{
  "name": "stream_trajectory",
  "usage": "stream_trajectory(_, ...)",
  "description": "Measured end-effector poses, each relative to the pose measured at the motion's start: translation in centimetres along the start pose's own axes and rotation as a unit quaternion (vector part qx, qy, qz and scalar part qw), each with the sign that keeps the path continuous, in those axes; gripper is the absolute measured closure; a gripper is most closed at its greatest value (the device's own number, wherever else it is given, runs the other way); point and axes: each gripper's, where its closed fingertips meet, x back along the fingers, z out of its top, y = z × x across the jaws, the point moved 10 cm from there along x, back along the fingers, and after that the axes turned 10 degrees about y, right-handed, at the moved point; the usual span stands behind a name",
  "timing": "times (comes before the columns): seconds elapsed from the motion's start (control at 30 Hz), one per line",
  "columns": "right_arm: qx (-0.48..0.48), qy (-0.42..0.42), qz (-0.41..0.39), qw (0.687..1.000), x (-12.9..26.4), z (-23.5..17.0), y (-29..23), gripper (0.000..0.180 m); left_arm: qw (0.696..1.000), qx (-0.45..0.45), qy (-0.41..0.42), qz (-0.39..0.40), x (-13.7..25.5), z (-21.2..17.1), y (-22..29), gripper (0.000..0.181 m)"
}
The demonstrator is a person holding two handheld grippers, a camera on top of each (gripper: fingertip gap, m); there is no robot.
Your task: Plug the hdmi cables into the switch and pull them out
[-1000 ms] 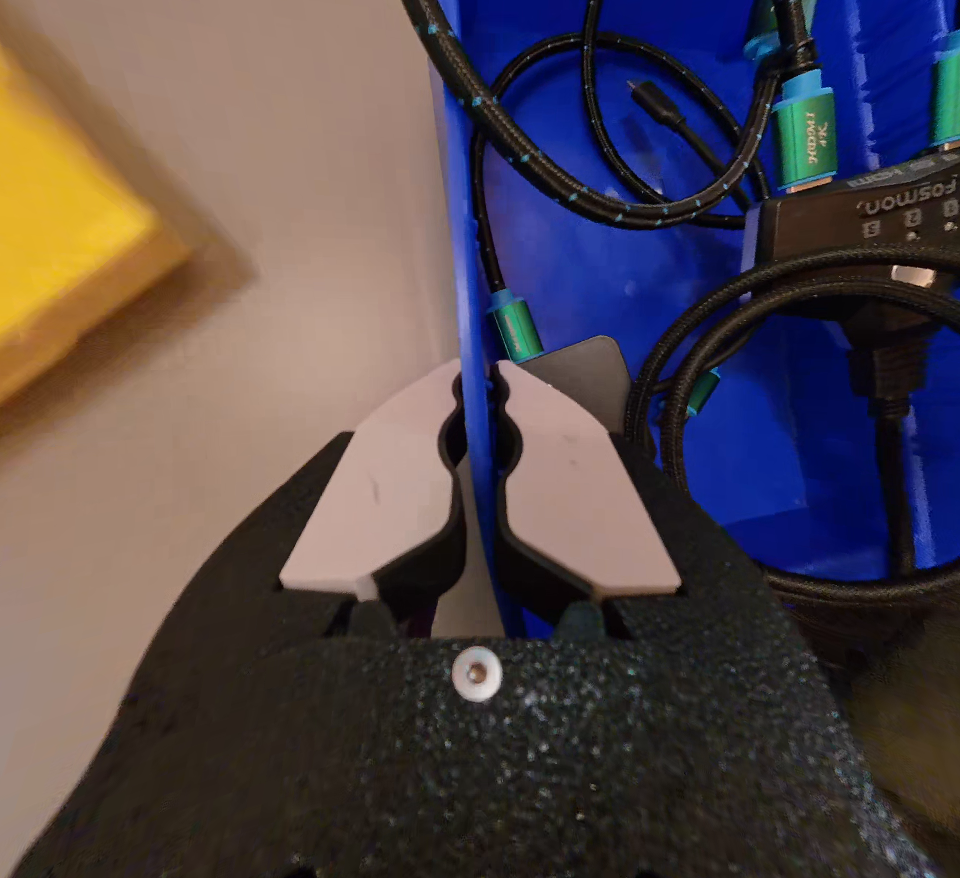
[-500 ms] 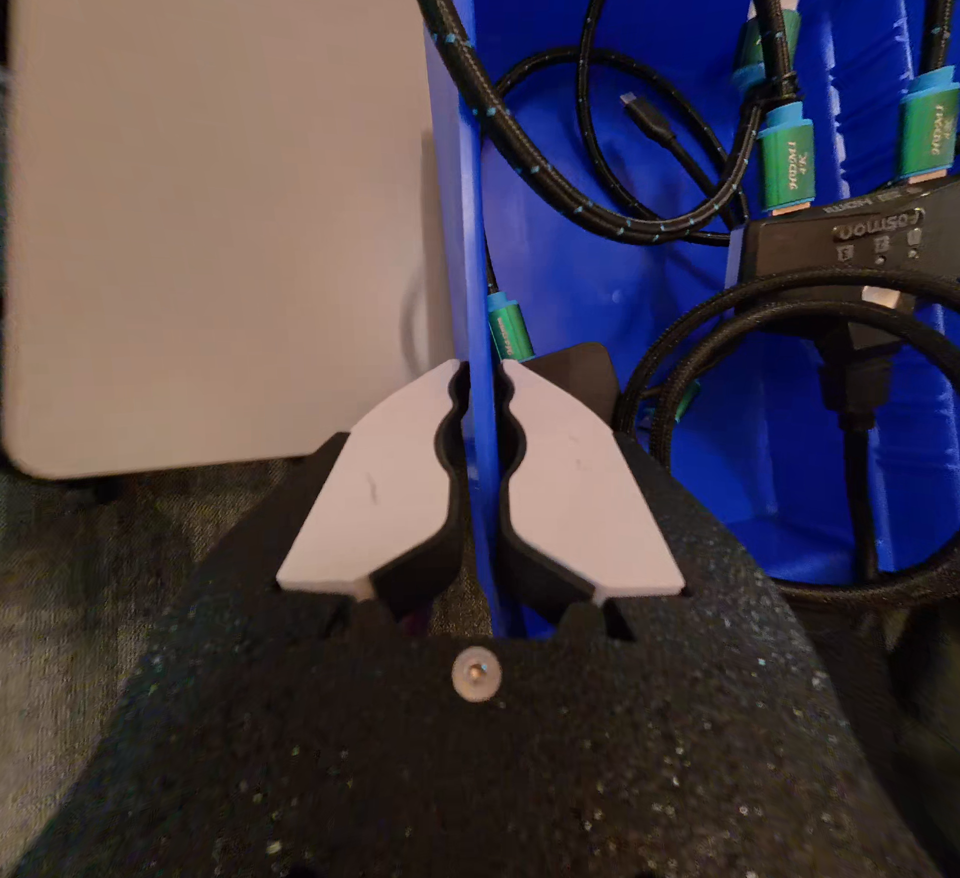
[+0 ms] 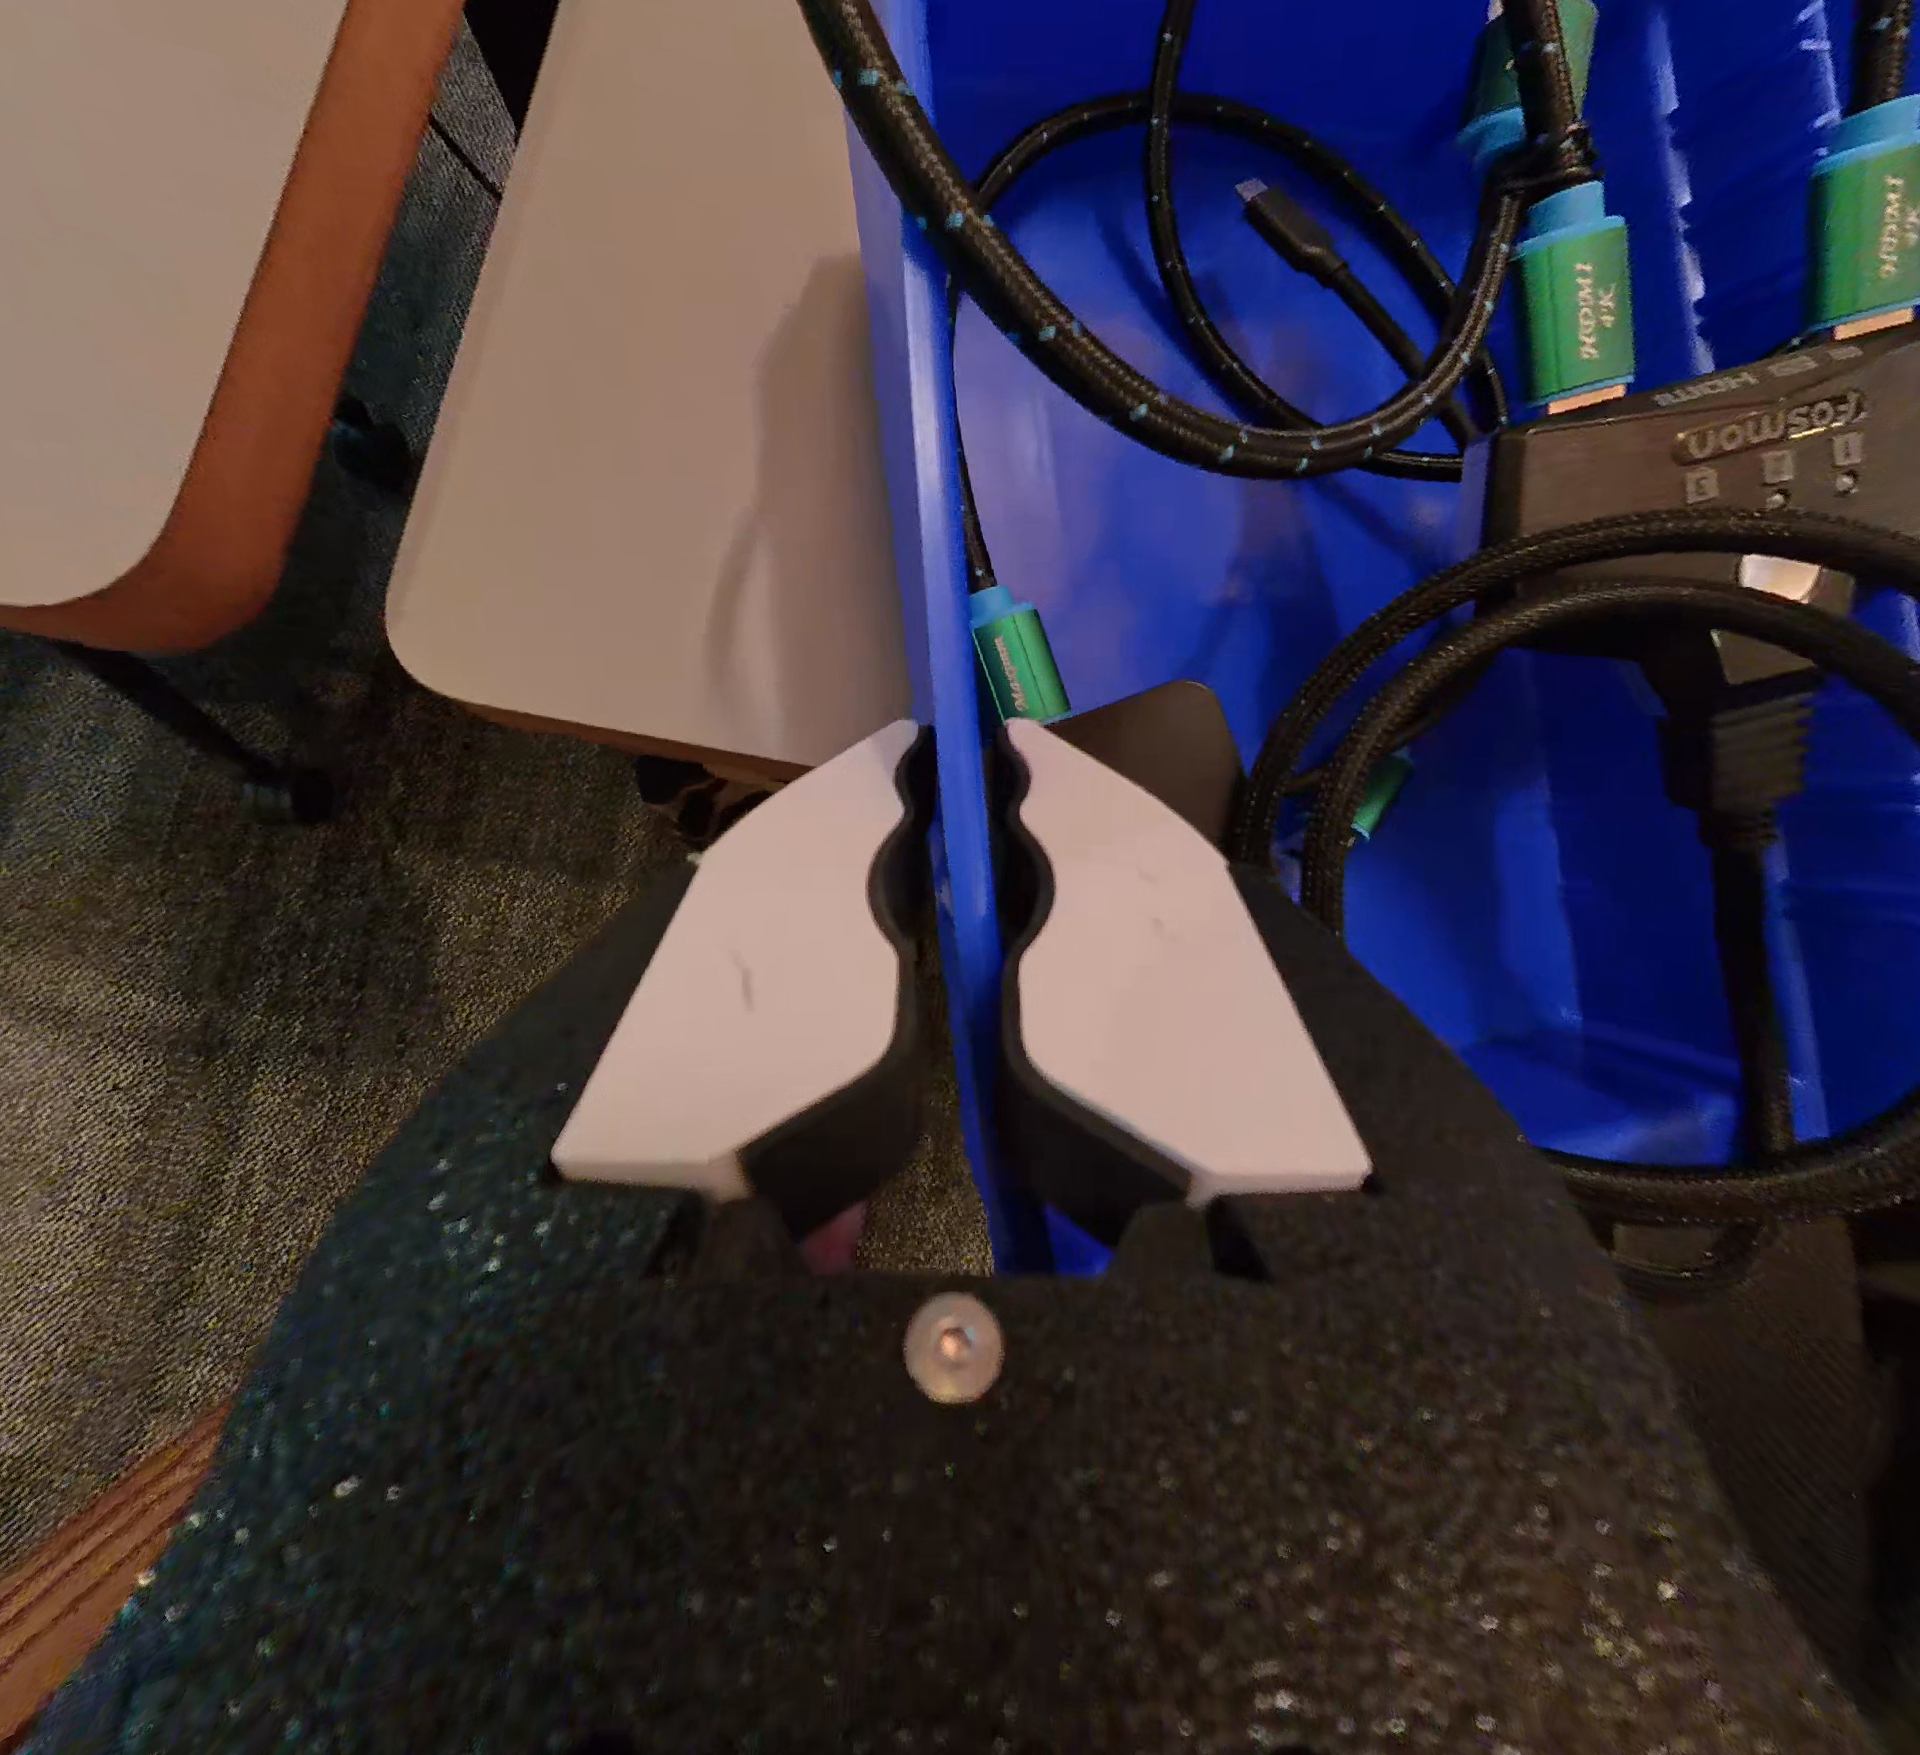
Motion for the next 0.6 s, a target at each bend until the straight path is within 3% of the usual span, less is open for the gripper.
stream_trajectory(0.03,-0.016,-0.001,-0.011,1.0,0.1,-0.2,1.1,0.16,1.0,0.0,-0.001,0.001,-0.1,0.2,-0.1,0.171)
stream_trajectory(0.1,-0.04,-0.006,-0.005,0.999,0.5,-0.4,3.3,0.171,1.0,-0.001,-0.004,0.004,-0.6,0.5,-0.2,0.172)
stream_trajectory(0.27,-0.062,0.014,0.054,0.997,3.8,0.7,7.4,0.175,1.0,0.004,-0.01,0.011,-2.1,1.8,-0.5,0.172)
stream_trajectory(0.43,0.037,0.057,0.084,0.994,11.6,2.3,11.0,0.175,1.0,-0.001,-0.008,-0.007,-4.7,3.9,0.7,0.172)
stream_trajectory(0.6,0.008,0.109,0.045,0.993,21.4,1.6,19.7,0.175,0.999,-0.027,-0.002,-0.029,-8.4,6.9,3.3,0.171)
